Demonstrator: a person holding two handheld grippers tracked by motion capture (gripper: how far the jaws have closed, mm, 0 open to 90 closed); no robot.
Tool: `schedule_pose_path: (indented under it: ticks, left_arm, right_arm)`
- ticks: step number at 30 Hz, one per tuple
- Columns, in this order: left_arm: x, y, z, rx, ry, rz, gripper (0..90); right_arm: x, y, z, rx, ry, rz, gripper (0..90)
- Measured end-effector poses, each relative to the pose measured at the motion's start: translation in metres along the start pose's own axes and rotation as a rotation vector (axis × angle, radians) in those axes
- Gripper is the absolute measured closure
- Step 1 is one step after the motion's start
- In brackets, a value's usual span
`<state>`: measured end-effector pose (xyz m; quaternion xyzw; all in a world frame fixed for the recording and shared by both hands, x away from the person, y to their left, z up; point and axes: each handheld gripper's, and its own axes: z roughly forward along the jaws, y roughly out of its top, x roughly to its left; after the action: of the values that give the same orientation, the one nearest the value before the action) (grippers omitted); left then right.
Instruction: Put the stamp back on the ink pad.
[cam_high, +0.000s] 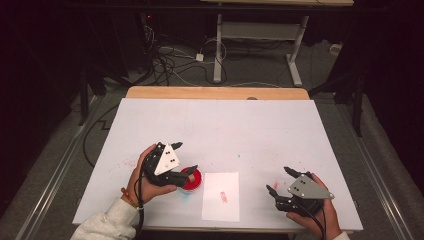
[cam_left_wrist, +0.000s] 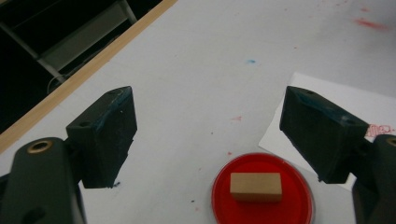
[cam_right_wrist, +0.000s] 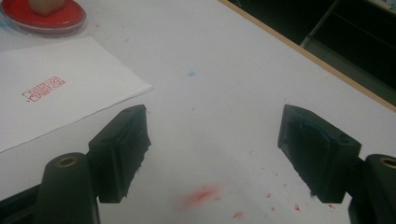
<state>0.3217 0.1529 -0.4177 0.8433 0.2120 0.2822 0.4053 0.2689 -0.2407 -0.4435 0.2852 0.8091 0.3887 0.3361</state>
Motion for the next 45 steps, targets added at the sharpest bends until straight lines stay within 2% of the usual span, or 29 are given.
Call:
schedule_pose_path:
  ticks: [1,9,21,30,33,36,39,45]
  left_arm:
    - [0.000,-0.001,-0.002,0.005,0.014,0.003,18.5]
    - [0.005,-0.015,-0.013,0.030,0.036,-0.008,18.5]
    - [0.010,-0.037,-0.026,0.044,0.088,-0.058,18.5]
    - [0.013,-0.057,-0.038,0.048,0.124,-0.115,18.5]
    - [0.012,-0.064,-0.041,0.062,0.143,-0.107,18.5]
    - [0.012,-0.070,-0.045,0.068,0.137,-0.120,18.5]
    - [0.010,-0.077,-0.047,0.086,0.142,-0.121,18.5]
    - [0.010,-0.091,-0.053,0.089,0.158,-0.135,18.5]
  right_arm:
    - [0.000,0.000,0.000,0.000,0.000,0.001,24.7]
    - [-0.002,0.000,-0.001,-0.002,-0.005,0.005,24.7]
    - [-0.002,-0.001,-0.001,-0.004,-0.010,0.007,24.7]
    - [-0.003,-0.001,-0.002,-0.005,-0.013,0.014,24.6]
    - [-0.004,-0.001,-0.002,-0.008,-0.019,0.017,24.5]
    - [-0.005,-0.002,-0.003,-0.008,-0.022,0.021,24.5]
    - [-0.006,-0.002,-0.003,-0.010,-0.028,0.027,24.3]
    - [-0.008,-0.002,-0.004,-0.017,-0.041,0.037,23.2]
